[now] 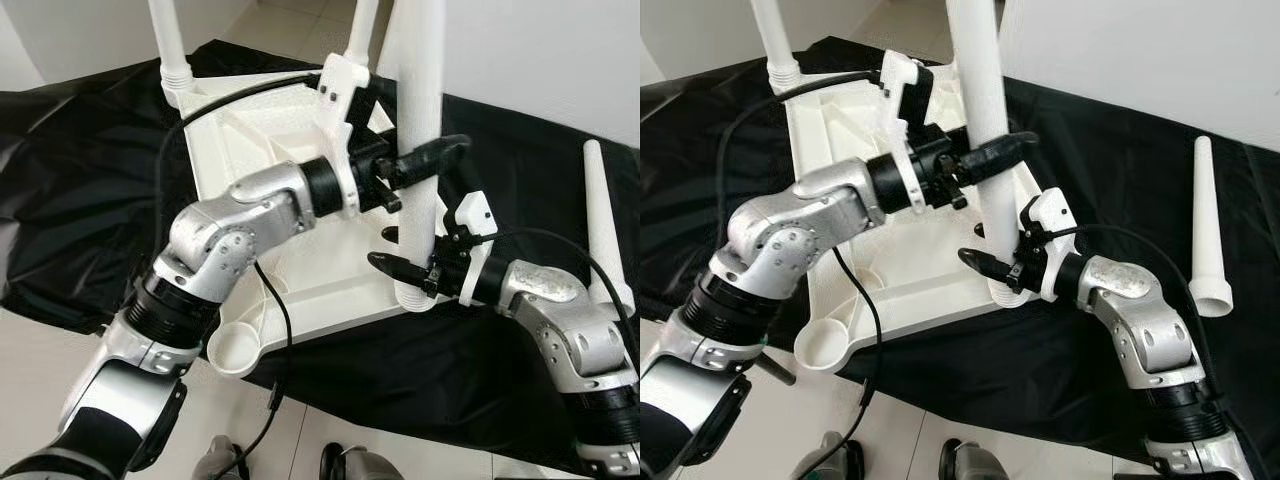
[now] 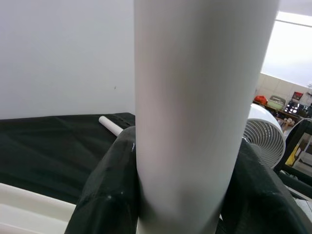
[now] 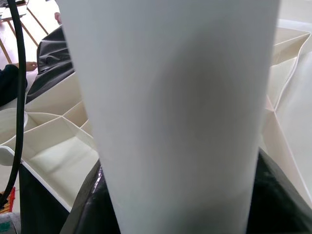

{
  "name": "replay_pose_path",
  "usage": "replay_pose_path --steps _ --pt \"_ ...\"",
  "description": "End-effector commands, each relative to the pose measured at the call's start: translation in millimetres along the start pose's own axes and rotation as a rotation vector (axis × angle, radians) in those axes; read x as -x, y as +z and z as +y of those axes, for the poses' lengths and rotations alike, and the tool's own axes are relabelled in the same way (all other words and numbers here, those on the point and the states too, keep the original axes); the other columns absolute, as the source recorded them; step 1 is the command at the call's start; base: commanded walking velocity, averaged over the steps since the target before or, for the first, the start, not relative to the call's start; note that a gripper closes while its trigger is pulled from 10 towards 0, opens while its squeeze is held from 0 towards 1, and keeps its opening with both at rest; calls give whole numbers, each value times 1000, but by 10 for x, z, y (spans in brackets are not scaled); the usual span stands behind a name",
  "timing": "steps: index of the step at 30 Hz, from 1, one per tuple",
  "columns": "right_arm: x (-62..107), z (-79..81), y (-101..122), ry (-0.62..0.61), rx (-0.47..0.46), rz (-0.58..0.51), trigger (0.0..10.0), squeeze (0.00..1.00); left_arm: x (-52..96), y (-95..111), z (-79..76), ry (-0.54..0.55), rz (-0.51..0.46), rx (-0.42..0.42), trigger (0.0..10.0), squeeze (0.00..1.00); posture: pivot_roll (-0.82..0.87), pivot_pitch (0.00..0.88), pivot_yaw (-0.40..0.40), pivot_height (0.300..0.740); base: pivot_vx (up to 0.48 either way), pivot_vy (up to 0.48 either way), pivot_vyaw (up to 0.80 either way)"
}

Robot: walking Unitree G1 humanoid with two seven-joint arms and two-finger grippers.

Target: Building children table

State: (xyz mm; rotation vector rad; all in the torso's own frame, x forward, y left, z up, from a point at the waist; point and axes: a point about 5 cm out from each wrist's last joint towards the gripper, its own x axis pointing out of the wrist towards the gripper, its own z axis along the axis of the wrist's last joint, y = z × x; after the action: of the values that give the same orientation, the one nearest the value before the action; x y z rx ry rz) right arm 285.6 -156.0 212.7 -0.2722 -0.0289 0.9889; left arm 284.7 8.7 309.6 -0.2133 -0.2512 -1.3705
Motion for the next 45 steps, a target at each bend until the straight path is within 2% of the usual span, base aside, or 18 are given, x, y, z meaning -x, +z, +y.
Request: replay_pose_path --steps 1,2,3,5,6,10,12,13,14,15,18,22,25,27,28,33,36,45 --pt "-24 -7 -25 -7 -25 -3 10000 0 -75 42 -245 -324 -19 -15 0 0 53 169 -81 740 0 0 0" --pt "-24 -7 -25 -7 -25 -3 10000 0 -75 42 -245 -324 -19 -15 0 0 53 169 -81 740 0 0 0" --pt "-26 -20 -26 -19 -30 -5 10000 35 -79 42 -241 -321 -17 -20 1333 0 53 169 -81 740 0 0 0" --pt "-26 -20 -26 -19 -30 -5 10000 35 -79 42 -241 -321 -17 -20 1333 0 53 169 -81 740 0 0 0" --pt "-28 -38 -19 -37 -31 -18 10000 1000 -93 36 -229 -309 -5 -42 10000 0 53 163 -83 740 0 0 0" --pt "-53 -97 24 -110 -10 -53 10000 1000 -157 29 -125 -204 29 -103 10000 0 54 163 -83 740 0 0 0" --pt "-53 -97 24 -110 -10 -53 10000 1000 -157 29 -125 -204 29 -103 10000 0 54 163 -83 740 0 0 0" --pt "-64 -118 34 -135 -11 -60 10000 1000 -173 26 -75 -164 40 -118 10000 0 56 157 -82 740 0 0 0" --pt "-83 -145 55 -170 -8 -71 10000 0 -198 38 6 -94 49 -153 10000 0 57 156 -81 740 0 0 0" --pt "-83 -145 55 -170 -8 -71 10000 0 -198 38 6 -94 49 -153 10000 0 57 156 -81 740 0 0 0" --pt "-146 -197 108 -275 17 -98 10000 0 -264 89 177 70 72 -194 10000 0 58 156 -79 740 0 0 0" --pt "-187 -210 135 -327 30 -117 10000 0 -289 127 227 130 66 -208 10000 0 58 158 -78 740 0 0 0" --pt "-290 -174 165 -412 38 -156 10000 0 -314 193 305 231 50 -249 10000 0 57 162 -78 740 0 0 0" --pt "-290 -174 165 -412 38 -156 10000 0 -314 193 305 231 50 -249 10000 0 57 162 -78 740 0 0 0" --pt "-346 -165 180 -496 22 -188 10000 0 -326 235 321 265 30 -264 10000 0 59 166 -77 740 0 0 0" --pt "-383 -159 195 -554 8 -213 10000 0 -338 263 329 281 16 -270 10000 0 62 166 -75 740 0 0 0" --pt "-444 -143 194 -659 -19 -232 10000 0 -373 382 323 312 -27 -285 10000 0 66 168 -71 740 0 0 0" --pt "-557 -61 154 -761 -105 -236 10000 0 -413 532 288 310 -84 -298 10000 0 78 169 -68 740 0 0 0"
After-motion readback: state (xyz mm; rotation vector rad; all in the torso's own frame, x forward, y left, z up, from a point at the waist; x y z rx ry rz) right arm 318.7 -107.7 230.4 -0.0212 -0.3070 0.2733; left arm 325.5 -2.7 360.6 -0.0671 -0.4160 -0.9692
